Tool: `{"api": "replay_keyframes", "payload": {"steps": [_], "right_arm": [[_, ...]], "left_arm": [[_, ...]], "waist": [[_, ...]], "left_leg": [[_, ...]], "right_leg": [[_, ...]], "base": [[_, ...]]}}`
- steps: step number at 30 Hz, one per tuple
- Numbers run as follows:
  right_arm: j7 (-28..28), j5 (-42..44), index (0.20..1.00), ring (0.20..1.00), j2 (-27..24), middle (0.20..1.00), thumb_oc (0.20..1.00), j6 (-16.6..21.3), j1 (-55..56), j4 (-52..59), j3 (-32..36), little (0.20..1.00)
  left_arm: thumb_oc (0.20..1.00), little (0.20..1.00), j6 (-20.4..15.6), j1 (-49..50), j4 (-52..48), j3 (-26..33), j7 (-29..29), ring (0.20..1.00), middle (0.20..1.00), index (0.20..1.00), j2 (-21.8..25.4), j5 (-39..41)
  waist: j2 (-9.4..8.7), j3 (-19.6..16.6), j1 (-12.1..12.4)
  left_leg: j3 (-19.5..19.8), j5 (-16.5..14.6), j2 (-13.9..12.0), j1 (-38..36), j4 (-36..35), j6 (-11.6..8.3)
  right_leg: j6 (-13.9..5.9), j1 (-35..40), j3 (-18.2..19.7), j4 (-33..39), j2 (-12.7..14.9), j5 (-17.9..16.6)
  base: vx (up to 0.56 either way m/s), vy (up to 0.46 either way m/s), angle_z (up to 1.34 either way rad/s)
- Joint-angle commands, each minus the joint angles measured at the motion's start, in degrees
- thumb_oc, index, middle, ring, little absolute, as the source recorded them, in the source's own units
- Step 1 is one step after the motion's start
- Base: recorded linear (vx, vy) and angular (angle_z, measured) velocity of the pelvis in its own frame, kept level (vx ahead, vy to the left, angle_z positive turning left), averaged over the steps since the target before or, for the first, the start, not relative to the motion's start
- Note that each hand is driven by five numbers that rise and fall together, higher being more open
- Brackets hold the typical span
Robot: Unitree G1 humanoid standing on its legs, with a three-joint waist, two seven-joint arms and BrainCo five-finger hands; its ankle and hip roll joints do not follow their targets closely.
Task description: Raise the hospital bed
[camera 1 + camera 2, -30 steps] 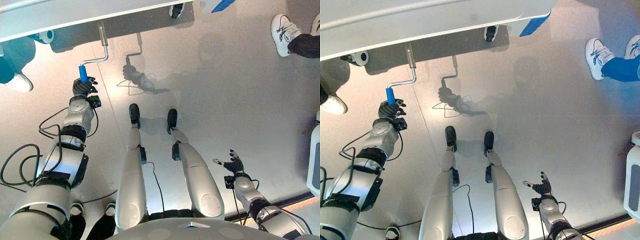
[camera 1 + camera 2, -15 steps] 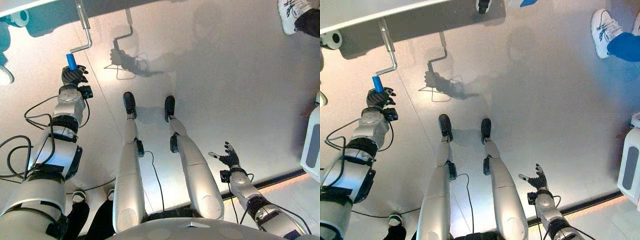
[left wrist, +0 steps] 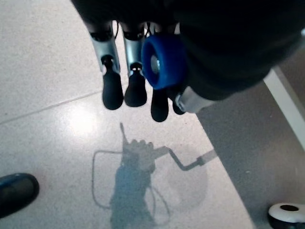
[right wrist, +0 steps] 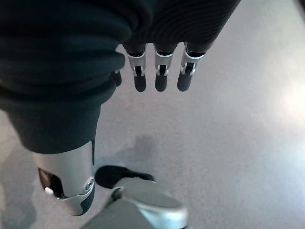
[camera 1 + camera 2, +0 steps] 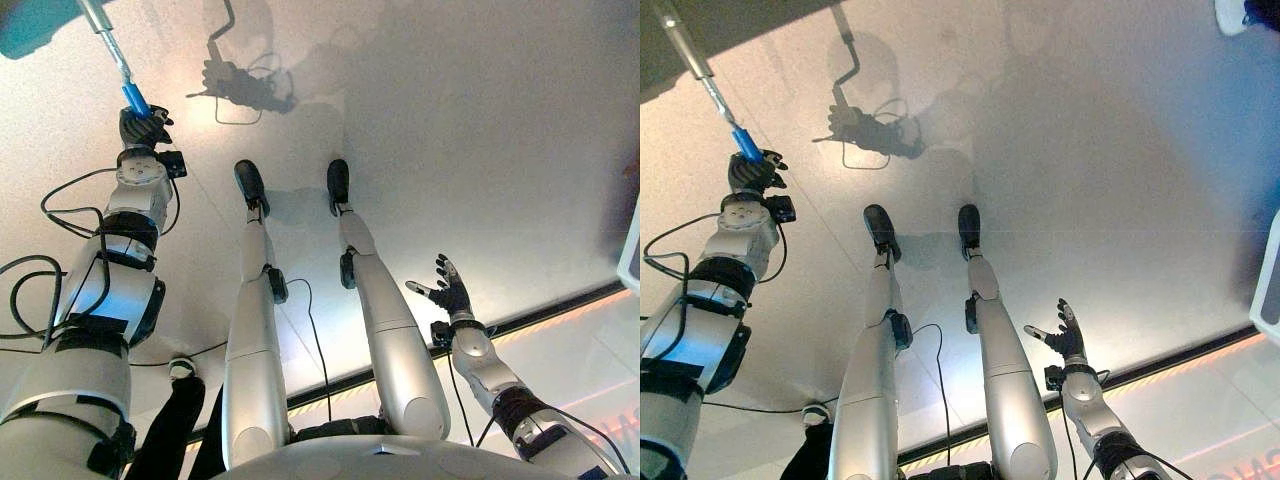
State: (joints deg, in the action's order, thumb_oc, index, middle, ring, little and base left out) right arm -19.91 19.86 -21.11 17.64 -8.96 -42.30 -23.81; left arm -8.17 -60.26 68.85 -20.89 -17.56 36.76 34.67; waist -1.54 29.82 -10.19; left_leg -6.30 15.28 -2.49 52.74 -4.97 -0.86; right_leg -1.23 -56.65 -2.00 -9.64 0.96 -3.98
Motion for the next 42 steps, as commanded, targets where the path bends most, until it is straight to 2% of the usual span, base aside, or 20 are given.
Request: {"api": "replay_keyframes", "payload": {"steps": [1,11,14,20,31,38,42], "right_arm": [[-1.2,0.0,1.0,1.0,-1.9,1.0,1.0,0.9,6.1,3.3,0.2,1.0],[-0.8,-0.6,1.0,1.0,-2.1,1.0,1.0,1.1,6.6,3.7,-0.9,1.0],[-0.7,-0.6,1.0,1.0,-2.0,1.0,1.0,1.0,6.6,3.4,-1.0,1.0],[-0.3,-1.2,1.0,1.0,-1.2,1.0,1.0,0.2,5.3,-0.9,-1.4,1.0],[-0.5,-2.1,1.0,1.0,-0.2,1.0,1.0,-1.5,3.8,-8.3,-0.2,1.0],[0.0,-1.4,1.0,1.0,0.5,1.0,1.0,-2.5,3.6,-11.6,1.8,1.0],[0.4,-1.3,1.0,1.0,0.8,1.0,1.0,-3.3,3.4,-13.4,2.7,1.0]], "left_arm": [[0.2,0.2,-1.0,-5.4,2.2,-0.5,-1.4,0.2,0.2,0.2,4.4,-1.0],[0.2,0.2,-1.8,-7.8,0.1,-1.8,-0.8,0.2,0.2,0.2,1.5,-1.6],[0.2,0.2,-1.8,-7.7,0.0,-1.9,-0.6,0.2,0.2,0.2,1.0,-1.8],[0.2,0.2,-3.7,-5.4,-5.6,-1.9,0.4,0.2,0.2,0.2,-4.4,0.0],[0.2,0.2,-5.8,-2.0,-14.7,-2.7,0.5,0.2,0.2,0.2,-9.6,2.8],[0.2,0.2,-6.9,2.4,-21.7,-2.7,1.2,0.2,0.2,0.2,-8.6,5.1],[0.2,0.2,-7.5,5.0,-25.3,-2.4,1.7,0.2,0.2,0.2,-6.4,6.0]], "waist": [[-2.35,0.0,-0.1],[-2.36,0.0,-2.9],[-2.41,0.0,-3.0],[-1.77,0.0,-4.0],[1.09,0.0,-2.8],[2.06,0.0,-1.0],[2.62,0.0,0.2]], "left_leg": [[-3.6,-6.8,3.7,-6.9,0.0,-0.61],[-7.2,-7.4,2.2,-8.8,0.0,-1.42],[-7.4,-7.3,2.1,-9.1,0.0,-1.5],[-8.5,-7.5,1.3,-13.4,0.0,-2.01],[-6.9,-7.3,1.8,-19.2,0.0,-2.19],[-4.9,-7.2,2.7,-22.7,0.0,-1.88],[-3.6,-7.0,3.1,-24.5,0.0,-1.79]], "right_leg": [[-6.92,3.3,3.5,8.6,2.0,-9.2],[-7.31,2.6,6.6,8.3,-0.2,-10.0],[-7.32,2.8,6.8,8.2,-0.4,-10.0],[-7.11,6.2,7.9,8.0,-1.8,-9.9],[-6.45,12.6,6.6,8.2,-1.4,-9.1],[-6.26,17.3,4.8,8.6,-0.4,-8.8],[-6.11,19.5,3.6,8.4,0.2,-8.5]], "base": [[-0.02,-0.021,-0.11],[-0.01,-0.021,-0.11],[0.0,-0.031,-0.13],[0.0,-0.061,-0.08],[-0.01,-0.043,-0.02],[-0.03,-0.019,0.08],[-0.01,0.019,0.12]]}}
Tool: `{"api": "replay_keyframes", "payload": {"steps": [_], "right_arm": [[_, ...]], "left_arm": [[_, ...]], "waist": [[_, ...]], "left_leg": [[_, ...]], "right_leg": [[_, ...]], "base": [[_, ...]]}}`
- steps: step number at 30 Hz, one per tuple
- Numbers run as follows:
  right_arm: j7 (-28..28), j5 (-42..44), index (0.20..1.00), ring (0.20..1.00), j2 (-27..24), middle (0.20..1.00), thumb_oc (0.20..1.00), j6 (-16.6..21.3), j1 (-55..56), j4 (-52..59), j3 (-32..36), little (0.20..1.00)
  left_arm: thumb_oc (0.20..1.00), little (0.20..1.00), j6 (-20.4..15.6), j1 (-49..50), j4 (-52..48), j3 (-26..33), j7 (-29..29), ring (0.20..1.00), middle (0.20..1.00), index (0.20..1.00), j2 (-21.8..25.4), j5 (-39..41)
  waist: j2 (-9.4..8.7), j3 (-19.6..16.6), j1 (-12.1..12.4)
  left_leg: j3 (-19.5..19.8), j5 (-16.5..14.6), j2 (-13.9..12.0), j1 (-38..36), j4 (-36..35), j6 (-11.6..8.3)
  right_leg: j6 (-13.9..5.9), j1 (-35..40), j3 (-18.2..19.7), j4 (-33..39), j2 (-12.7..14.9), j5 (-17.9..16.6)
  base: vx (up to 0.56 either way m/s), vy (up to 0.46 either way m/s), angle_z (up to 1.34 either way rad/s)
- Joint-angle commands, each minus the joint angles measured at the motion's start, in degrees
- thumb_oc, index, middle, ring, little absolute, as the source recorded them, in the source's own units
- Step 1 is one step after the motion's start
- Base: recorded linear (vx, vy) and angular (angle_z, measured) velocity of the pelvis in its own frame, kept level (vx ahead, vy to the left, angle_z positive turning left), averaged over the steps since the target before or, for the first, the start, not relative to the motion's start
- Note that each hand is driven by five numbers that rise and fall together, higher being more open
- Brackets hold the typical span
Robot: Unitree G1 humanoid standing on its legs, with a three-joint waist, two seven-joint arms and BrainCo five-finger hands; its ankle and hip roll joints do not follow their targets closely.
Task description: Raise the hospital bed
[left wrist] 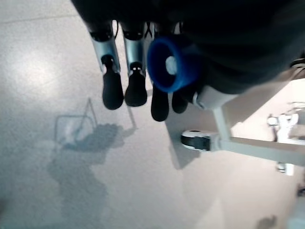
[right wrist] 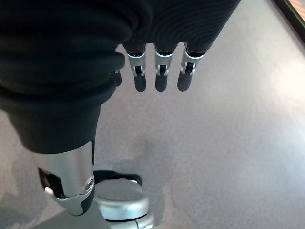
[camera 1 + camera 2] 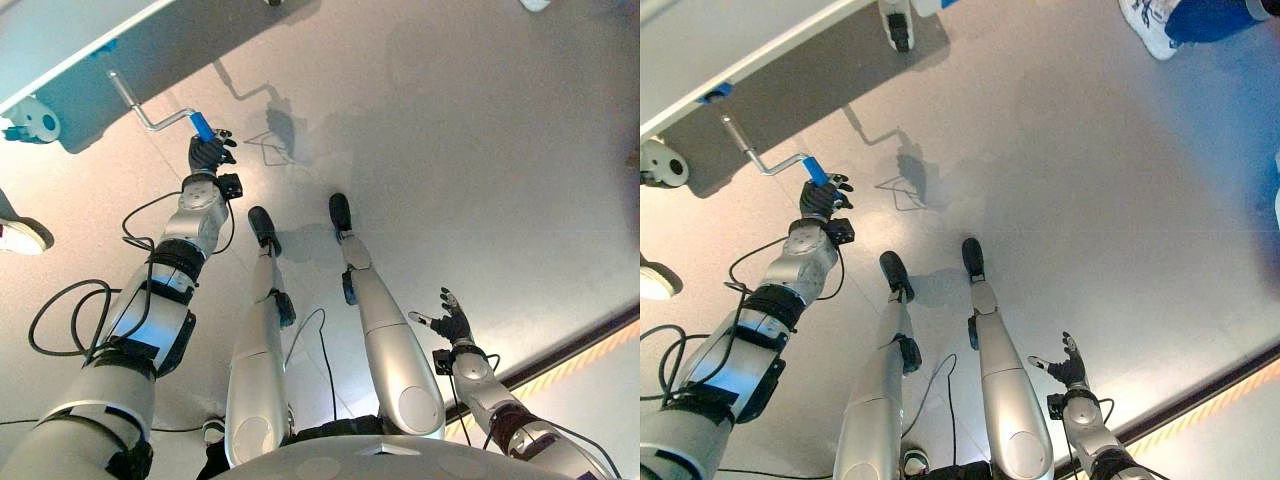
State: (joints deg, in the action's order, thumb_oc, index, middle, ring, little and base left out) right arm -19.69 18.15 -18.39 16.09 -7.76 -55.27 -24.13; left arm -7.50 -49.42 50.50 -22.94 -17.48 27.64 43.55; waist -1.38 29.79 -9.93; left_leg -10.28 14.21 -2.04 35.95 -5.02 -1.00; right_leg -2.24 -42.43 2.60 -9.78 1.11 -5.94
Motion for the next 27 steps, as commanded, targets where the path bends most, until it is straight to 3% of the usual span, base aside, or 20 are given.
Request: {"api": "replay_keyframes", "payload": {"steps": [1,17,27], "right_arm": [[0.2,0.5,1.0,1.0,-1.8,1.0,1.0,-1.9,2.2,-0.9,3.3,1.0],[1.4,1.0,1.0,1.0,-2.0,1.0,1.0,-2.9,3.1,-3.8,6.1,1.0],[1.9,1.7,1.0,1.0,-1.9,1.0,1.0,-2.7,2.5,-5.2,5.6,1.0]], "left_arm": [[0.2,0.2,-8.3,-5.3,-7.8,-0.2,1.6,0.2,0.2,0.2,3.5,-2.6],[0.2,0.2,-9.4,1.2,-10.9,3.5,2.9,0.2,0.2,0.2,12.6,0.3],[0.2,0.2,-7.2,-0.1,1.1,5.8,3.5,0.2,0.2,0.2,16.8,-0.1]], "waist": [[2.56,0.0,0.2],[1.17,0.0,4.4],[-0.72,0.0,6.1]], "left_leg": [[0.7,-6.0,2.8,-8.0,0.0,-1.6],[4.9,-5.0,3.9,-8.6,0.0,-1.24],[6.6,-4.9,4.2,-7.4,0.0,-1.09]], "right_leg": [[-5.1,5.8,-1.3,8.6,0.3,-6.4],[-5.1,9.7,-6.2,8.9,3.1,-5.6],[-5.48,10.5,-8.6,8.8,3.9,-4.6]], "base": [[-0.01,0.032,0.16],[0.01,0.023,0.19],[0.03,0.034,0.16]]}}
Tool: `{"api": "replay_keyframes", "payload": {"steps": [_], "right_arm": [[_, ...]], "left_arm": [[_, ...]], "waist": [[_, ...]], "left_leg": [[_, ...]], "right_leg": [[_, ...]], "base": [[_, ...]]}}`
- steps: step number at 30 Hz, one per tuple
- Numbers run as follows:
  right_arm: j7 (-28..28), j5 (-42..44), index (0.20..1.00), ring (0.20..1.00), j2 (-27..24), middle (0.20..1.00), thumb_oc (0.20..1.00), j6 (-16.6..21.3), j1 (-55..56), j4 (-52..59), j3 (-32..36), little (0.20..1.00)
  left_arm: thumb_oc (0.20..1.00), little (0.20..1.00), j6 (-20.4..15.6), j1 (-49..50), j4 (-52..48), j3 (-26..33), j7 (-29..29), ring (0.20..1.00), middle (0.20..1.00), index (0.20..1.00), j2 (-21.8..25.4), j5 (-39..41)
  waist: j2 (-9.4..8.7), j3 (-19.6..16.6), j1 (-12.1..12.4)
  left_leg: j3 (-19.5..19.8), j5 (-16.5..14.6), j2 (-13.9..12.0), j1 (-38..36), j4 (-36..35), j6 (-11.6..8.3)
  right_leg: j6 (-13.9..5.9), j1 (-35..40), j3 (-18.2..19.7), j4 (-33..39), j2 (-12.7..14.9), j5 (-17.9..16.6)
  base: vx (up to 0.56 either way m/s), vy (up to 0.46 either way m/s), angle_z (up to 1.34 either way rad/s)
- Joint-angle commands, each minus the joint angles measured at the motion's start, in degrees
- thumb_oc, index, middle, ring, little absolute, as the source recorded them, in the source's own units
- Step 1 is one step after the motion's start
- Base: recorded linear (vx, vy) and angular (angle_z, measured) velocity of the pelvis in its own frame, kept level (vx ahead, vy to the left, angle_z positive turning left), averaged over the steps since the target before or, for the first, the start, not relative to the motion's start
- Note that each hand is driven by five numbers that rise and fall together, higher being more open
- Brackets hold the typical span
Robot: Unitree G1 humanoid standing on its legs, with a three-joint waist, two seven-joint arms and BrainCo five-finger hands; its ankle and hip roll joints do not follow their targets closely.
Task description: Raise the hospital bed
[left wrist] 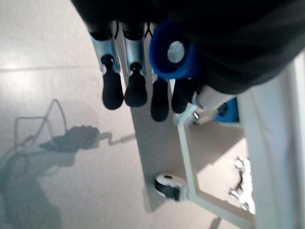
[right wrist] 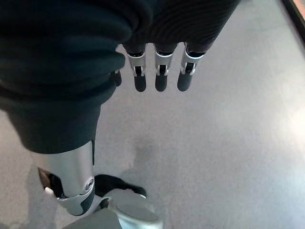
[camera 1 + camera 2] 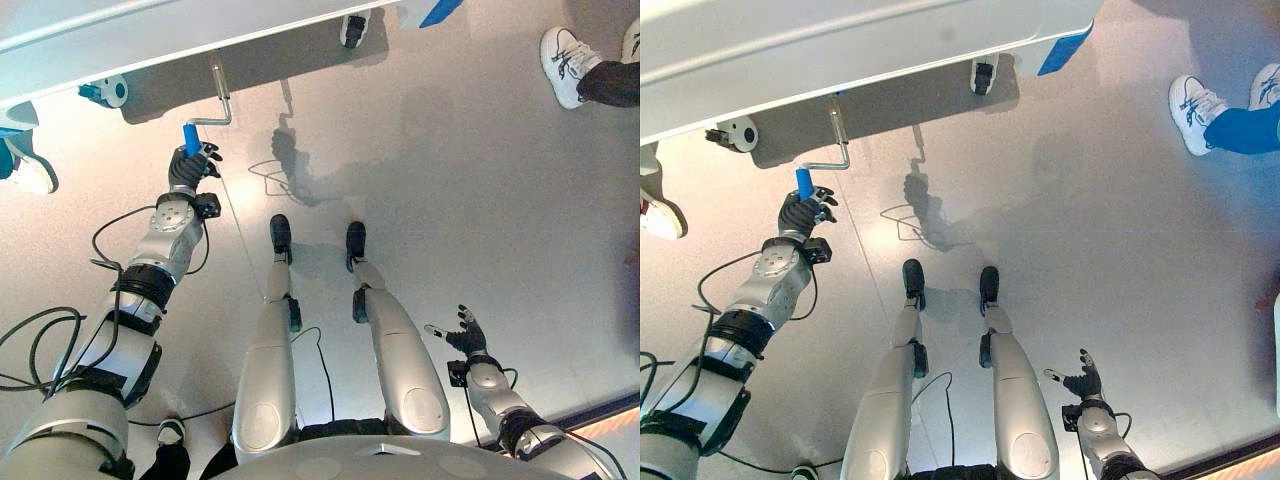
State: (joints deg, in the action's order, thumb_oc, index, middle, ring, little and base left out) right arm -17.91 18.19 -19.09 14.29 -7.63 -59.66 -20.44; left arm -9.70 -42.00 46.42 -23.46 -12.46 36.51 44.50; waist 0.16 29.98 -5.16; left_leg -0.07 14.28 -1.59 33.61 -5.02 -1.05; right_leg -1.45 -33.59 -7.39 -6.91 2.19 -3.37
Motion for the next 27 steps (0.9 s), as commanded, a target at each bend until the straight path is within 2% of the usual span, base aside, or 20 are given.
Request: {"api": "replay_keyframes", "payload": {"steps": [1,10,16,27], "right_arm": [[0.1,1.8,1.0,1.0,-1.1,1.0,1.0,-0.9,2.1,-1.2,1.8,1.0],[0.0,3.5,1.0,1.0,-1.4,1.0,1.0,0.4,1.3,-0.4,0.7,1.0],[-0.2,4.7,1.0,1.0,-1.4,1.0,1.0,1.8,1.7,1.8,-0.6,1.0],[-2.1,4.7,1.0,1.0,-1.9,1.0,1.0,3.0,2.5,7.8,-2.7,1.0]], "left_arm": [[0.2,0.2,-4.8,-8.2,7.3,6.2,-1.4,0.2,0.2,0.2,8.3,-1.3],[0.2,0.2,-2.0,-12.6,19.4,5.8,-0.8,0.2,0.2,0.2,10.2,-4.9],[0.2,0.2,-0.9,-15.5,23.6,4.6,-1.4,0.2,0.2,0.2,10.8,-7.5],[0.2,0.2,-0.4,-18.1,25.6,3.5,-3.8,0.2,0.2,0.2,8.8,-9.8]], "waist": [[-2.33,-0.2,1.4],[-4.11,-0.2,1.0],[-5.0,-0.2,0.3],[-4.65,-0.2,-1.6]], "left_leg": [[-3.5,-4.9,3.8,-4.8,0.0,-1.04],[-3.3,-5.1,3.7,-1.7,0.0,-1.12],[-3.7,-5.4,3.4,0.9,0.0,-1.18],[-5.6,-5.3,3.1,6.5,0.0,-1.13]], "right_leg": [[-6.32,1.6,1.2,5.9,2.9,-7.1],[-6.5,-0.6,0.5,6.6,3.2,-7.1],[-6.62,-3.2,0.8,6.8,3.0,-7.1],[-6.81,-9.9,3.4,6.6,2.5,-8.0]], "base": [[0.02,0.042,0.14],[0.02,0.037,0.07],[0.01,0.021,0.01],[0.01,0.022,-0.03]]}}
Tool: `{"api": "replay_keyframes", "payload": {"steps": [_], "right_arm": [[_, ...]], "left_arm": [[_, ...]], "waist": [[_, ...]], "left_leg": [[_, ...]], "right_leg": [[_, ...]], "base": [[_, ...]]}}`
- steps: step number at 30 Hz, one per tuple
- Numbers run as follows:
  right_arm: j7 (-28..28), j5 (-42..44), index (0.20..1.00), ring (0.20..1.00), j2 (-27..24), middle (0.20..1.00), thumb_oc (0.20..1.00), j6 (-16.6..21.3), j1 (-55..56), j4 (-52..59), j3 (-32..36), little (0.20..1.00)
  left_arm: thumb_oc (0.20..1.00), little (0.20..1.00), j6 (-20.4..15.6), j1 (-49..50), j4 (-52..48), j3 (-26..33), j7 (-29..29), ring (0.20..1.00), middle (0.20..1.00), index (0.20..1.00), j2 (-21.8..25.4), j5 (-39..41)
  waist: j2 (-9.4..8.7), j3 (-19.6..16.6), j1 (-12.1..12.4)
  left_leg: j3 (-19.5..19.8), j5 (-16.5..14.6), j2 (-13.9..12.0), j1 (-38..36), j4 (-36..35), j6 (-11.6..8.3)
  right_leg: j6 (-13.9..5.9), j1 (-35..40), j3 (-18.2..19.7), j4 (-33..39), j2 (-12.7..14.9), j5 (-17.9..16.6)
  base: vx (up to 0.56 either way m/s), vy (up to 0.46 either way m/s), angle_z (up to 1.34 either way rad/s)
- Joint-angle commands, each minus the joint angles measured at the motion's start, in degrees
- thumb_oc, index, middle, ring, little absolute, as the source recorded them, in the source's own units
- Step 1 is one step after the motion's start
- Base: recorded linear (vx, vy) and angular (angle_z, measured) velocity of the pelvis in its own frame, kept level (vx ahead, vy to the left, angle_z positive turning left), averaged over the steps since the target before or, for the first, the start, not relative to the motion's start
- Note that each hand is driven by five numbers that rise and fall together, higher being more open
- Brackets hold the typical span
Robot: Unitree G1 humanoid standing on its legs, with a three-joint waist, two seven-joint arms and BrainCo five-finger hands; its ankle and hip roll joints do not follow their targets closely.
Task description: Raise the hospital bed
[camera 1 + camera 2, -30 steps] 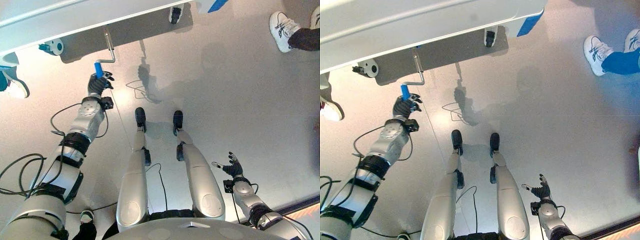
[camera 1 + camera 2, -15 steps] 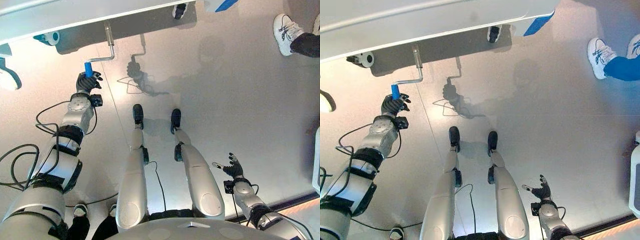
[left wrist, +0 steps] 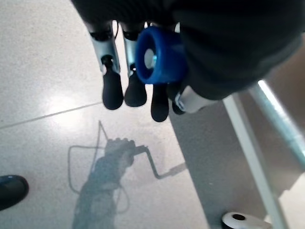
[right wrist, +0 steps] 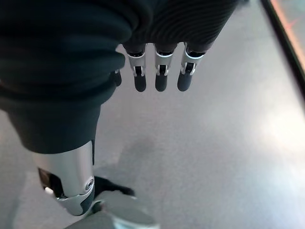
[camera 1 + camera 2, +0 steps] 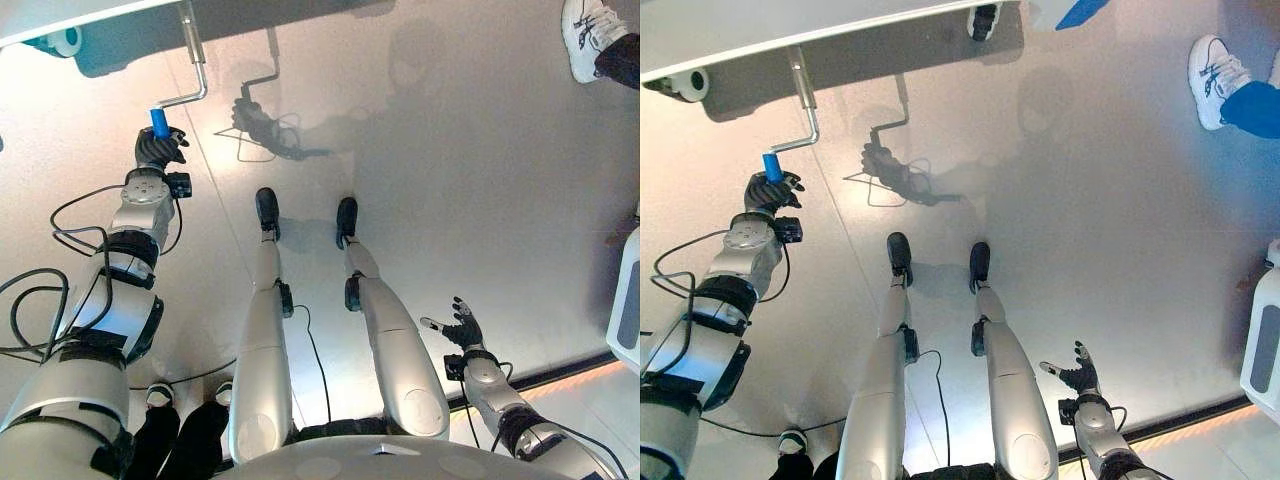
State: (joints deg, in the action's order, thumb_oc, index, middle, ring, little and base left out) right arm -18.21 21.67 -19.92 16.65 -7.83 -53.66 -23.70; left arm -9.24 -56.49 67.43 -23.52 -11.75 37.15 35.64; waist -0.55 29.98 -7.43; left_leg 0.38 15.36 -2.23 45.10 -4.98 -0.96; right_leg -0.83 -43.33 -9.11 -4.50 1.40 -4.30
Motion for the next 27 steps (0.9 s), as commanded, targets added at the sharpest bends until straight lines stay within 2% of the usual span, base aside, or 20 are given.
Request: {"api": "replay_keyframes", "payload": {"steps": [1,11,12,27], "right_arm": [[-2.0,0.9,1.0,1.0,-1.1,1.0,1.0,0.8,2.8,2.3,0.2,1.0],[-3.1,-0.1,1.0,1.0,-1.9,1.0,1.0,1.6,3.5,6.1,-0.7,1.0],[-3.2,-0.2,1.0,1.0,-2.1,1.0,1.0,1.8,3.5,7.0,-1.1,1.0],[-3.7,-1.0,1.0,1.0,-2.3,1.0,1.0,2.2,3.4,8.7,-2.4,1.0]], "left_arm": [[0.2,0.2,-0.9,-4.0,4.5,3.2,-4.6,0.2,0.2,0.2,7.7,-1.2],[0.2,0.2,-0.6,-5.9,4.4,2.4,-5.9,0.2,0.2,0.2,4.2,-3.0],[0.2,0.2,-0.8,-7.1,4.2,2.1,-6.4,0.2,0.2,0.2,3.5,-3.3],[0.2,0.2,-2.2,-10.8,1.0,0.8,-7.0,0.2,0.2,0.2,-2.3,-1.7]], "waist": [[-3.96,-0.2,0.3],[-3.54,-0.2,-1.7],[-3.56,-0.2,-2.7],[-3.33,-0.2,-6.4]], "left_leg": [[-6.3,-6.3,3.7,-4.6,0.0,-1.2],[-8.8,-6.8,3.5,-3.3,0.0,-1.09],[-9.8,-7.0,3.2,-3.1,0.0,-1.1],[-14.9,-7.7,1.2,-4.4,0.0,-1.98]], "right_leg": [[-7.47,-0.8,5.5,4.2,3.2,-7.3],[-7.25,-4.4,8.5,3.9,2.5,-8.1],[-7.27,-5.5,9.7,4.0,2.0,-8.5],[-7.86,-7.9,14.4,3.3,-0.8,-9.5]], "base": [[-0.01,0.006,-0.1],[-0.01,0.004,-0.14],[-0.01,-0.012,-0.14],[0.0,-0.018,-0.16]]}}
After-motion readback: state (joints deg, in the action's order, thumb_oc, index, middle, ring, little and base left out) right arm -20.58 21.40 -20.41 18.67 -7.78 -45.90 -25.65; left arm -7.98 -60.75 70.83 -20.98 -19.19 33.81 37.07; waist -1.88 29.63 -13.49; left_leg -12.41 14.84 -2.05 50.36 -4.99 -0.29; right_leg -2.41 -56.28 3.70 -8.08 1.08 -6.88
